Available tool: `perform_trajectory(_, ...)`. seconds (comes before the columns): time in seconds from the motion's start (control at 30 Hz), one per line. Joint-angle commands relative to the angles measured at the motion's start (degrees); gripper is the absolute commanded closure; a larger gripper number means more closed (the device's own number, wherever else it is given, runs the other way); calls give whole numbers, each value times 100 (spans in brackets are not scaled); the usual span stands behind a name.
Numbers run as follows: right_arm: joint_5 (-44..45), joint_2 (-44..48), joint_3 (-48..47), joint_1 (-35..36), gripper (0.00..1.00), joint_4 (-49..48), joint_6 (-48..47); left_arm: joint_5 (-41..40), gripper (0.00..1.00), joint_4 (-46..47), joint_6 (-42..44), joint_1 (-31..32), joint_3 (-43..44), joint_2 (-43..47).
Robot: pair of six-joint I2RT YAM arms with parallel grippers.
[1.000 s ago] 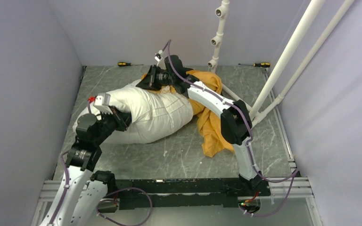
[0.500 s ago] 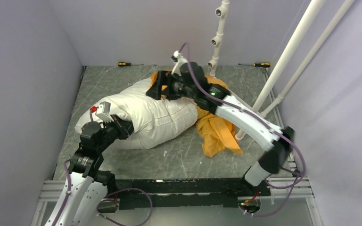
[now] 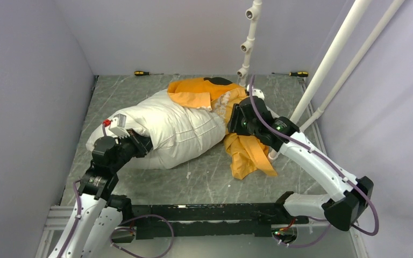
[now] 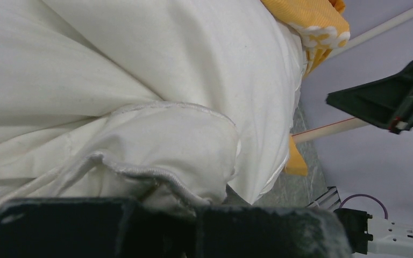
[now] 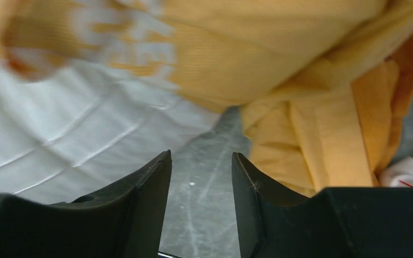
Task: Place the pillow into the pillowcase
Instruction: Stuff the pillow into the pillowcase.
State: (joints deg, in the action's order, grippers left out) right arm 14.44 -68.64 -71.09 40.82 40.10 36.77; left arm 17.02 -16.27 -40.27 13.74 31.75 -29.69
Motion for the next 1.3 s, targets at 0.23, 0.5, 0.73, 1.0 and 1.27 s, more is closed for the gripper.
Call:
perform_trajectory(0.23,-309,-347,744,-324,55,-983,-76,65,100,-428,-126,41,-18,200)
perform_trajectory(0.5,-69,-937,718,-530,61,-1497,-33,136,100,-537,-24,41,99,134)
perform_trajectory(0.73,311,-993,350,-601,100,-1226,-242,56,100,-715,-27,41,148,265)
perform_trajectory(1.0,-862,-10,206,-617,100,-1050,-690,-170,100,-834,15,41,506,144)
perform_trajectory(1.27,-2278,-118,-1084,-630,100,-940,-946,262,100,-813,690,41,1753,-229)
